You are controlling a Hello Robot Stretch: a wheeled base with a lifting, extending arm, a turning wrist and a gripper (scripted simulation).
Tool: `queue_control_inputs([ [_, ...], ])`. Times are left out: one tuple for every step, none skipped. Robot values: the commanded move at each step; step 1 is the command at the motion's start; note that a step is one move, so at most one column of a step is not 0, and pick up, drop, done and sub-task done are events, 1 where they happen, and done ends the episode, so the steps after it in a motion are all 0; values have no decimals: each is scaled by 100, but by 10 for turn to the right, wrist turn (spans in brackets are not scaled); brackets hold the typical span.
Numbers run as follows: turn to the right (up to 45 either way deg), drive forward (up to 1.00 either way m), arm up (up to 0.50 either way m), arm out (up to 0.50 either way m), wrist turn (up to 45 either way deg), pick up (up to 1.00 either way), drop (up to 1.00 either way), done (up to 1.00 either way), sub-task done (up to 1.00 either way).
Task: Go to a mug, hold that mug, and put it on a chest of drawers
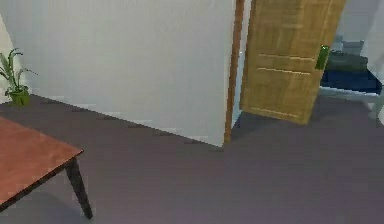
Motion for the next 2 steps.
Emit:
queue_control_inputs([
  [0, 100, 0, 0, 0, 0, 0, 0, 0],
  [60, 0, 0, 0, 0, 0, 0, 0, 0],
])
